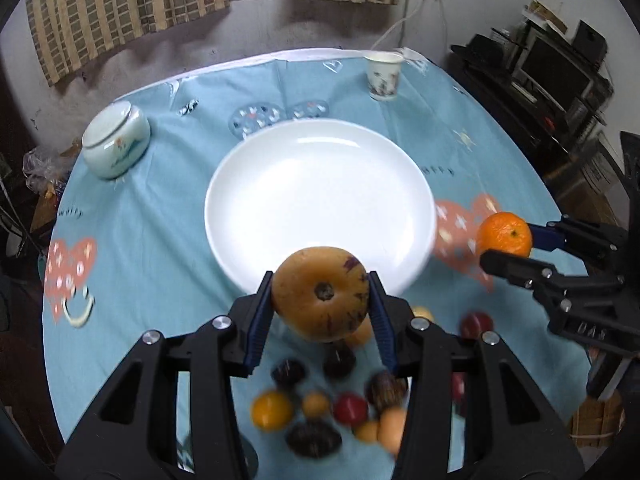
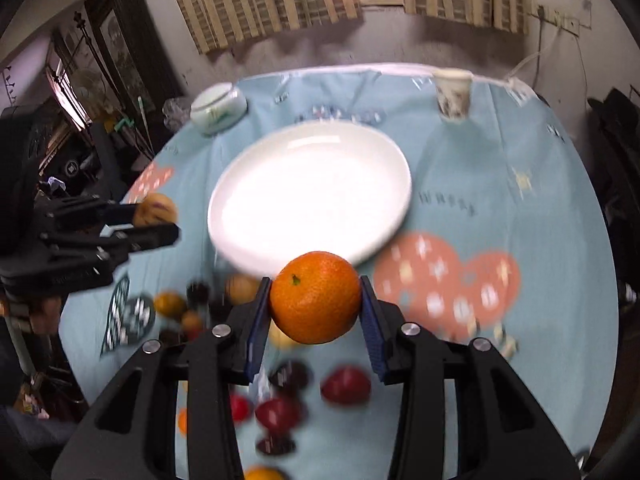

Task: Organize fruits
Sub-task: 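Carry both fruits over the white plate and open both tools, then move both open tools back to the fruit cluster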

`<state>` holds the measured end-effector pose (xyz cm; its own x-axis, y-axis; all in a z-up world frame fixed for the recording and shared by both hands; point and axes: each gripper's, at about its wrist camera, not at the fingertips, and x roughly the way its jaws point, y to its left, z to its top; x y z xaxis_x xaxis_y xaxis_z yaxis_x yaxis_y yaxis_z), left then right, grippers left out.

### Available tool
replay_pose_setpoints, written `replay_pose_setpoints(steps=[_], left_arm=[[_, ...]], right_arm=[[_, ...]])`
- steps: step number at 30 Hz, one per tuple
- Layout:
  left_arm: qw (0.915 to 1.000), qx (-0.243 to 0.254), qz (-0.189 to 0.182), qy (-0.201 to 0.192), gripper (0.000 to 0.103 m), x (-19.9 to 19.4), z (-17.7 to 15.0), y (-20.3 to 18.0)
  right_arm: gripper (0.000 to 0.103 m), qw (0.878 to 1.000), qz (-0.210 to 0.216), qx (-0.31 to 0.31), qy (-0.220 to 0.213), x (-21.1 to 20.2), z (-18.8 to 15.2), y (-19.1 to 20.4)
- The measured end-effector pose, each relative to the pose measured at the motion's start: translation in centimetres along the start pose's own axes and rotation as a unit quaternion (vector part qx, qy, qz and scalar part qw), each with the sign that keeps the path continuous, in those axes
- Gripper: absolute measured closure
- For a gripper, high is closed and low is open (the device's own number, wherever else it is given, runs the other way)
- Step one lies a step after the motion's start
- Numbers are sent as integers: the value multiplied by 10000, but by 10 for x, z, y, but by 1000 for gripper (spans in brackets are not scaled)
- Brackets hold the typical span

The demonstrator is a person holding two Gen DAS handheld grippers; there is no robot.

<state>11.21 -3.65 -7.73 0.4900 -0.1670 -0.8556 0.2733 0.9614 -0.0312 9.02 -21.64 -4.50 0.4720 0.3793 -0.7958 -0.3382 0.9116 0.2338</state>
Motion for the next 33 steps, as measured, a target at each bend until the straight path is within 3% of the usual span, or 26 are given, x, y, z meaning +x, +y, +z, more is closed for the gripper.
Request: replay_pose_setpoints(steps=[4,8,12,14,15,20,24,26,27,28,30,31,33], left_arm=[[9995,-98,222,179,57,41,30,10],[9986,-145,349,378,57,73,40,21],[9983,-130,452,337,40,85,42,29],[9985,-144,397,351,40,87,43,32],[9983,-166,424,358,40,87,43,34],[9982,-262,473,253,40,72,38,39],[9985,-298,450,-111,31,35,26,39],[9984,-148,435,-339,28,13,18,32],[9980,-41,426,-471,27,1,11,28],[9976,47,405,-566,25,-9,5,24],[9968,202,347,-693,18,-27,-7,14],[9964,258,344,-729,18,-33,-12,10],[9965,369,265,-694,18,-43,-26,1]], right_arm=[[61,9999,-61,-41,92,44,37,-4],[60,9995,-37,-117,304,78,45,-10],[59,9980,-154,-297,536,104,46,-15],[48,9978,-216,-331,525,110,46,-17],[23,9985,-223,-303,401,108,46,-19],[21,9997,-219,-126,-9,78,53,-24],[21,9970,-272,5,-723,16,55,-20],[21,9859,-646,-130,-1540,-37,50,-7],[20,9740,-934,-296,-2042,-67,43,4],[6,9584,-1156,-478,-2564,-97,32,16],[1,9379,-1235,-570,-3192,-133,12,28],[1,9448,-1023,-543,-3063,-142,2,29],[1,9762,-556,-489,-2038,-129,-9,24]])
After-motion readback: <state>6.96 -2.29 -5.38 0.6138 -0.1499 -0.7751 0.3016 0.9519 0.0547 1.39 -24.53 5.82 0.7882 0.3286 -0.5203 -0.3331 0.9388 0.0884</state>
